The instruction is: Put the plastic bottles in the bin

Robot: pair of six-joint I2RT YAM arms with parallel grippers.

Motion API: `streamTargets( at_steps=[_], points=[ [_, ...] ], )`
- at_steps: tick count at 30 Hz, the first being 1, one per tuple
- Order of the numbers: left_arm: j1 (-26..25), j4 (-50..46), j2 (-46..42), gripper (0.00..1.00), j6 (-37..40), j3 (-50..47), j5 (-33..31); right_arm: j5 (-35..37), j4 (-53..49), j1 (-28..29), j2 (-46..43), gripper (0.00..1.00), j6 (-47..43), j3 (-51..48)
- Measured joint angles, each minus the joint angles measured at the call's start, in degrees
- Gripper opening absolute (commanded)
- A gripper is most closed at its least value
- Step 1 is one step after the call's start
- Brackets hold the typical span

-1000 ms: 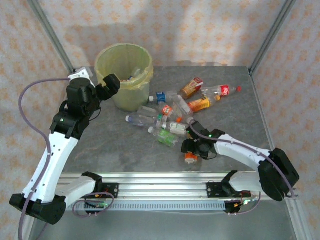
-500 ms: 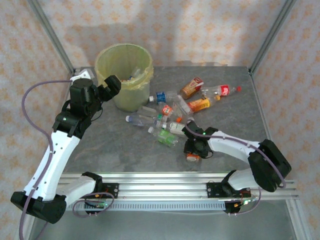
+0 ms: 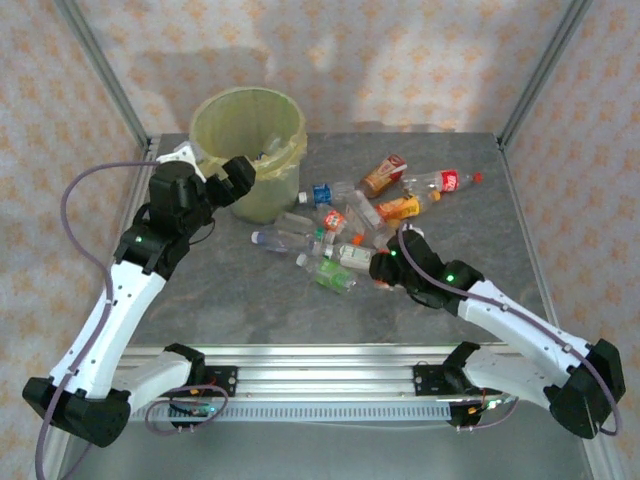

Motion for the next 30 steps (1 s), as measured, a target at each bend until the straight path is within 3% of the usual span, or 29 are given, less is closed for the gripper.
streamTargets(
  at_steps=[6,13,21,30],
  points=[
    [-4.59,3.06,1.86,1.0,0.11,-0.35,3.91,-1.81,11.96,0.0,1.66,0.37,-7.19,1.27],
    [-10.27,5.31,6.1,1.0,2.25,0.55,8.35,-9.33,24.72,0.0,7.17,0.37,-14.08,2.12],
    [-14.05,5.29,13.64,1.0,6.69,6.12,13.03,-15.56,31.67,0.0,11.19,0.37,-16.04,4.46],
    [-14.84,5.53,18.71,0.94,7.74,8.09,16.59,-20.02,34.18,0.0,12.94,0.37,-16.11,4.7]
  ],
)
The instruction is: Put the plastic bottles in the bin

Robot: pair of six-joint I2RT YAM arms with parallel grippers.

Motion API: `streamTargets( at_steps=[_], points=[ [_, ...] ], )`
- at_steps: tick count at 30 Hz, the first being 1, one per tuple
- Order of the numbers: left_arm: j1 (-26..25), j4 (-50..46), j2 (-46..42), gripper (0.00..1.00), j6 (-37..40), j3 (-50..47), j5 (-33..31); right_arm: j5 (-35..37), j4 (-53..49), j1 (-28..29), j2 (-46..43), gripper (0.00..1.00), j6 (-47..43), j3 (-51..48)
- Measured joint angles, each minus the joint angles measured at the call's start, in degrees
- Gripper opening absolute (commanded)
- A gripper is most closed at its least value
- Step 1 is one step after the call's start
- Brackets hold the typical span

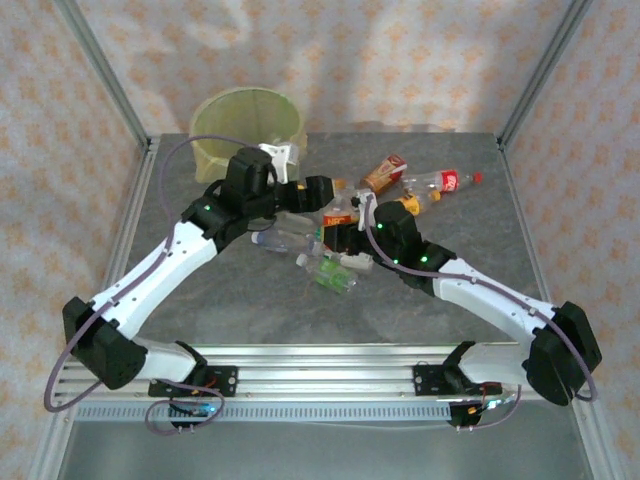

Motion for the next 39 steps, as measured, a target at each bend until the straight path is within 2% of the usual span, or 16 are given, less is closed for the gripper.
streamTargets(
  at_steps=[12,25,35,37,39],
  points=[
    [-1.16,0.22,3.82,0.83,0.48,3.26,2.32,-3.34,0.96,0.0,0.07,0.37,0.63,0.26],
    [-1.51,0.55,6.38,0.63,0.42,4.39,3.87,-4.55,1.7,0.02,0.15,0.37,0.87,0.59],
    [-1.36,1.22,7.39,0.28,1.68,4.72,3.52,-4.5,1.09,-0.11,0.94,0.37,2.56,1.64],
    [-1.33,1.25,7.39,0.27,2.05,4.76,3.26,-4.52,0.72,-0.15,1.16,0.41,2.8,2.12],
    [-1.33,1.25,7.39,0.26,2.43,4.85,2.84,-4.5,0.42,-0.15,1.44,0.5,2.82,2.49]
  ],
)
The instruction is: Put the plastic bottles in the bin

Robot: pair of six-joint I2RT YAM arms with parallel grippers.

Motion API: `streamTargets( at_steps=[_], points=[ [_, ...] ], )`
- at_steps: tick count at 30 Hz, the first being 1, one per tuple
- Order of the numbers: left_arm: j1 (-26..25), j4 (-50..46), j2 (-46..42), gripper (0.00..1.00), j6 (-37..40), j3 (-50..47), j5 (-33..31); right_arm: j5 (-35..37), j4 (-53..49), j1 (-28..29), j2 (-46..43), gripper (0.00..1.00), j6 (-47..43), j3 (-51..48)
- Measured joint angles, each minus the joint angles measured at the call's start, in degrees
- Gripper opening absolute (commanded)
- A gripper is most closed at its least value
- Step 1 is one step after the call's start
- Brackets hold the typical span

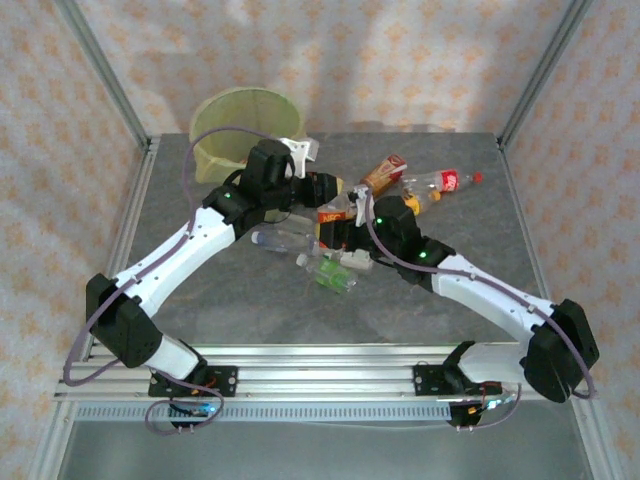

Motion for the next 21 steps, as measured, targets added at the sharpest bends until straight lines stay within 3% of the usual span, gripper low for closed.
streamTargets(
  at_steps=[5,6,13,21],
  points=[
    [-0.2,-0.28,-0.13,0.24,0.72,0.74,-0.96,0.26,-0.92,0.04,0.74,0.84,-0.28,1.29],
    [-0.42,-0.44,-0.24,0.24,1.05,1.16,-1.27,0.39,-1.22,0.17,0.76,0.97,-0.5,1.6],
    [-0.85,-3.65,-3.23,0.22,5.2,5.95,-6.75,1.42,-3.39,0.26,-0.11,0.99,-0.5,2.16],
    [1.14,-7.15,-4.83,0.23,12.48,17.33,-17.44,4.17,-5.18,0.52,-7.28,0.99,-0.42,2.14]
  ],
)
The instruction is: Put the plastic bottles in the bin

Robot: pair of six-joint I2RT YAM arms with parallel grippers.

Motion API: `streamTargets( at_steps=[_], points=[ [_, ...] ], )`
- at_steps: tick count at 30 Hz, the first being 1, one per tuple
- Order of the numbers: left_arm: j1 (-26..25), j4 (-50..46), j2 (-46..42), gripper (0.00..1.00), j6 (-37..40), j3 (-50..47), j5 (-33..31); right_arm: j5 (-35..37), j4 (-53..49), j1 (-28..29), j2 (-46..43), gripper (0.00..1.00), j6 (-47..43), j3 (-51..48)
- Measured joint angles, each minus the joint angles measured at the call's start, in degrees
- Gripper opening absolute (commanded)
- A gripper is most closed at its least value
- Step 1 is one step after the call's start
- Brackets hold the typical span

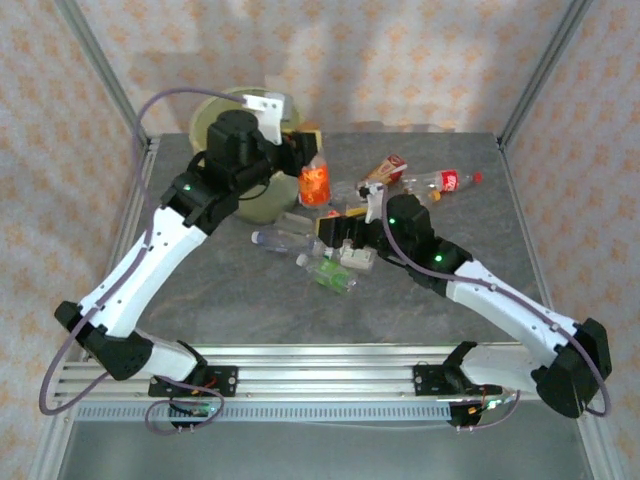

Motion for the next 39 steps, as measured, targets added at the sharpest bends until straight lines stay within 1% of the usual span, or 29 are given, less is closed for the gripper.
streamTargets(
  at_steps=[5,10,14,20,26,33,39],
  points=[
    [5.84,0.02,-0.48,0.24,3.08,4.33,-6.01,2.91,-0.63,0.0,-2.23,0.99,0.66,-0.74],
    [12.33,1.16,-0.2,0.27,5.73,5.49,-12.81,5.81,-2.51,0.0,-2.27,0.99,1.51,-1.25],
    [14.99,3.82,2.6,0.28,8.7,6.45,-17.77,7.69,-3.39,0.0,-2.27,0.99,2.01,-1.25],
    [17.27,6.29,9.55,0.31,12.41,8.37,-22.12,9.07,-4.26,0.0,-2.27,0.99,2.8,-1.31],
    [18.27,8.74,15.89,0.31,16.17,8.37,-24.55,10.03,-4.83,0.0,-2.27,0.99,3.45,-1.95],
    [18.38,12.33,20.41,0.32,19.45,7.89,-26.64,10.36,-5.03,0.0,-2.27,0.99,3.67,-2.08],
    [19.37,16.04,22.84,0.35,19.65,5.55,-28.65,10.73,-5.14,0.0,-2.27,0.99,3.87,-2.14]
  ],
)
